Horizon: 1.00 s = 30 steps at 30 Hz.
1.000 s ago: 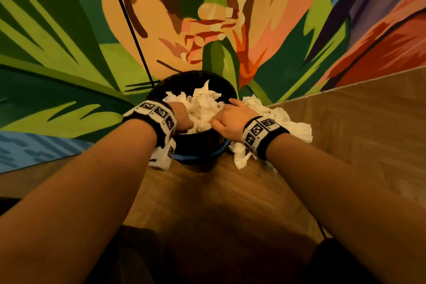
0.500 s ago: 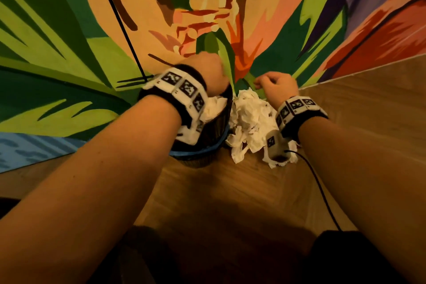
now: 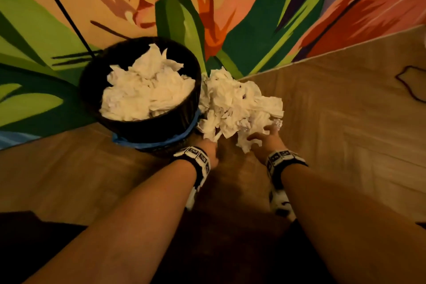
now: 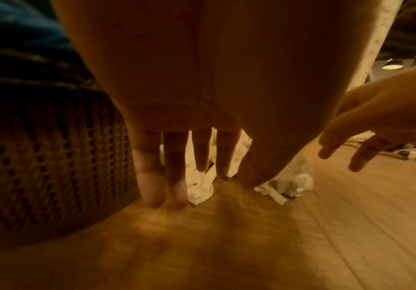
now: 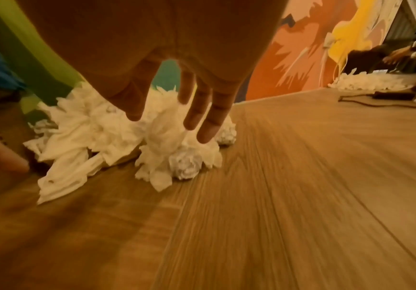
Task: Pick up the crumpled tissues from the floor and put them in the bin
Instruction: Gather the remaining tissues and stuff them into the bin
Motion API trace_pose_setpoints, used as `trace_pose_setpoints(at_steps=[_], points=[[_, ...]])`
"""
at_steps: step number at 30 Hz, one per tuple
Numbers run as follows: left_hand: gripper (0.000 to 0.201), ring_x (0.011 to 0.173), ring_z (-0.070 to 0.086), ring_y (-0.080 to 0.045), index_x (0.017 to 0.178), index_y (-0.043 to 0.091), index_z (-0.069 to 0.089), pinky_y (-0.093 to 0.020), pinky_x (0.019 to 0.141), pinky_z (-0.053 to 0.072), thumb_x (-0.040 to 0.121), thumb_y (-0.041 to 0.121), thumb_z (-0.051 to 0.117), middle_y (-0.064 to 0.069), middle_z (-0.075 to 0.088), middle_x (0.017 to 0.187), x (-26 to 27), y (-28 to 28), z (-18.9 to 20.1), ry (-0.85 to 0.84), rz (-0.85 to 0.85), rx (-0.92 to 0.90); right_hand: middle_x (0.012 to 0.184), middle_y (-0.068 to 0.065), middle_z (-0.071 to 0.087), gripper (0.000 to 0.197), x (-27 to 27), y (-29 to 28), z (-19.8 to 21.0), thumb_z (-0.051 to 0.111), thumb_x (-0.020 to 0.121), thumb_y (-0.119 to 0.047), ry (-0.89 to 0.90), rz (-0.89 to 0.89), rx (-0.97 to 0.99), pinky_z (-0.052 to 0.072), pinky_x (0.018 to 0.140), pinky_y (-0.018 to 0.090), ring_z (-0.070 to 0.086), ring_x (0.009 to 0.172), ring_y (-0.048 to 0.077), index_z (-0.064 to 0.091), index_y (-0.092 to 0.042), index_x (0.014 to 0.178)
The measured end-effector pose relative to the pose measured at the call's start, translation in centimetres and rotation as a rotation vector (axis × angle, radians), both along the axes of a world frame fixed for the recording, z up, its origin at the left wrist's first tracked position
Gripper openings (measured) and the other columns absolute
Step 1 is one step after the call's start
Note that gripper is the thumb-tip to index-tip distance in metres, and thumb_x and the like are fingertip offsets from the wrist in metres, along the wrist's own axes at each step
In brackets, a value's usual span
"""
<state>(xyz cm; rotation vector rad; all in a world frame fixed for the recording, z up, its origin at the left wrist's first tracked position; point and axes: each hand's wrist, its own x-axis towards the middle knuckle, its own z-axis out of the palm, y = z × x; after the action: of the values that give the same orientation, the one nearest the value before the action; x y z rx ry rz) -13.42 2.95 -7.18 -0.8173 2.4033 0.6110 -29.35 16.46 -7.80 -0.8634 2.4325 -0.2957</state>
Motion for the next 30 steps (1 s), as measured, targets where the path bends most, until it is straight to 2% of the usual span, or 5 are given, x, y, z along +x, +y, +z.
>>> trace_pose_setpoints(at_steps=[4, 9, 15, 21, 30], points=[[0.054, 0.131, 0.044, -0.028, 0.144, 0.018, 0.044, -0.037, 0.107, 0.040, 0.092, 0.027, 0.055, -0.005, 0.031, 0.153, 0.1, -1.0, -2.4, 0.062, 0.069, 0.029, 0.162, -0.001, -0.009, 0.037, 1.2, -0.4, -2.5, 0.055, 0.095, -0.033, -0.137, -0.057, 0.047, 0.027, 0.118, 0.040, 0.022, 0.145, 0.031, 0.057, -0.039, 0.131], [0.064, 0.144, 0.027, -0.025, 0.152, 0.025, 0.029, -0.029, 0.113, 0.027, 0.092, 0.023, 0.053, 0.006, 0.000, 0.163, -0.2, -1.0, -4.8, 0.112, 0.115, 0.103, 0.160, 0.007, 0.019, 0.053, 2.9, -1.4, -4.7, 0.043, 0.098, -0.033, -0.173, 0.034, 0.121, 0.029, 0.114, 0.038, 0.030, 0.142, 0.031, 0.032, -0.031, 0.150], [0.054, 0.129, 0.047, -0.021, 0.146, 0.021, 0.038, -0.040, 0.105, 0.043, 0.094, 0.019, 0.052, 0.011, 0.019, 0.157, 0.9, 0.8, -7.2, 0.013, 0.132, 0.005, 0.073, -0.008, 0.064, 0.025, 5.1, -1.1, -6.7, 0.055, 0.094, -0.039, -0.238, -0.013, 0.018, 0.045, 0.062, 0.023, 0.060, 0.068, 0.011, 0.069, -0.028, 0.076], [0.013, 0.081, 0.059, -0.020, 0.093, 0.033, 0.050, -0.033, 0.069, 0.050, 0.090, 0.022, 0.057, 0.001, 0.061, 0.099, 2.5, 2.1, -7.8, 0.133, 0.294, 0.012, 0.093, -0.003, 0.061, 0.035, 7.8, -0.8, -8.4, 0.053, 0.093, -0.051, -0.382, 0.072, 0.223, 0.042, 0.073, 0.023, 0.056, 0.083, 0.012, 0.073, -0.024, 0.099], [0.031, 0.095, 0.058, -0.031, 0.090, 0.013, 0.060, -0.034, 0.076, 0.045, 0.092, 0.042, 0.051, -0.009, 0.056, 0.109, 3.8, 1.4, -8.1, 0.217, 0.444, -0.057, 0.112, 0.002, 0.063, 0.016, 6.3, 0.1, -8.0, 0.056, 0.089, -0.016, -0.285, -0.335, -0.126, 0.047, 0.064, 0.020, 0.058, 0.082, 0.012, 0.064, -0.026, 0.099]])
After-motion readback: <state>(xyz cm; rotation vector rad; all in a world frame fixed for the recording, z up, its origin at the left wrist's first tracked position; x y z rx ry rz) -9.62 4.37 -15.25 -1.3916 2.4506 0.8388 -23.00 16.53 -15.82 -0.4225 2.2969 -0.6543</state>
